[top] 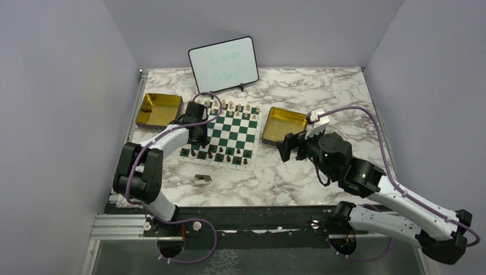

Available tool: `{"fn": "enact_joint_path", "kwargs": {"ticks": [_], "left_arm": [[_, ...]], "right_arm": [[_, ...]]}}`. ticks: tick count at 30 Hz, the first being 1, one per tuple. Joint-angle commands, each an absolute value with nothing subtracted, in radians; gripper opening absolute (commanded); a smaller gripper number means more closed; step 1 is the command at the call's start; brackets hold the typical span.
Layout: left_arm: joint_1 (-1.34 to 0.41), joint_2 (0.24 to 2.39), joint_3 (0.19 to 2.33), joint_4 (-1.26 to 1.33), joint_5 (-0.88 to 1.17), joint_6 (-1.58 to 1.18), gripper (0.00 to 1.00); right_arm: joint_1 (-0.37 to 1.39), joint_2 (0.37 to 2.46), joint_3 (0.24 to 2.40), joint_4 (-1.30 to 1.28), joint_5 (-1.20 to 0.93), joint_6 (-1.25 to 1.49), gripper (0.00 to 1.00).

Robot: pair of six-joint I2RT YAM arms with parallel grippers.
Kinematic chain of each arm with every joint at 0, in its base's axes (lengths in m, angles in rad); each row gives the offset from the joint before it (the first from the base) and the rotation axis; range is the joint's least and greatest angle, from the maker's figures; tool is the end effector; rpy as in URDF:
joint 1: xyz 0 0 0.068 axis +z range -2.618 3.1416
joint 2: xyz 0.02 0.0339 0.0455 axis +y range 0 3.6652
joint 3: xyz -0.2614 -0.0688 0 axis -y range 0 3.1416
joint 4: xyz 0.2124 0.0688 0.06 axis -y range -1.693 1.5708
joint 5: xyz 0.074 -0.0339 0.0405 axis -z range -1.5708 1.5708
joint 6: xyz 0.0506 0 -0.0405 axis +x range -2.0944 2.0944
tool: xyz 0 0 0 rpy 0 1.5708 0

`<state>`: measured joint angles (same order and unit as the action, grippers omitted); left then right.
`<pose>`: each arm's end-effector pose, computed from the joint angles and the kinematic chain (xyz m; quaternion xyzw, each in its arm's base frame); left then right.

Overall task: Set up the chess pieces on the board
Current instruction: Place the chess piece on the chessboard.

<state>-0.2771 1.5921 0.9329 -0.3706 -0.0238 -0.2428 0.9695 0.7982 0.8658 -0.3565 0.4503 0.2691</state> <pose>0.2835 -0.0794 0.1854 0.0133 0.9635 -0.0576 0.2612 0.1087 0.1195 0.3408 -0.1427 0.7797 0.1926 0.5785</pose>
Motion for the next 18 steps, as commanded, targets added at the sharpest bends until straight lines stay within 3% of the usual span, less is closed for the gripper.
{"fn": "enact_joint_path", "kwargs": {"ticks": [1, 13, 18], "left_arm": [[-0.282, 1.559, 0.959, -0.404, -0.049, -0.232, 0.26], [-0.281, 1.473, 1.098, -0.491, -0.104, -0.220, 0.33], [-0.259, 1.472, 1.158, -0.506, -0.239, -0.182, 0.35]], "right_arm": [[0.973, 0.788, 0.867, -0.333, 0.480, 0.265, 1.00], [0.973, 0.791, 0.854, -0.315, 0.453, 0.271, 1.00], [0.973, 0.782, 0.838, -0.319, 0.428, 0.293, 1.00]]}}
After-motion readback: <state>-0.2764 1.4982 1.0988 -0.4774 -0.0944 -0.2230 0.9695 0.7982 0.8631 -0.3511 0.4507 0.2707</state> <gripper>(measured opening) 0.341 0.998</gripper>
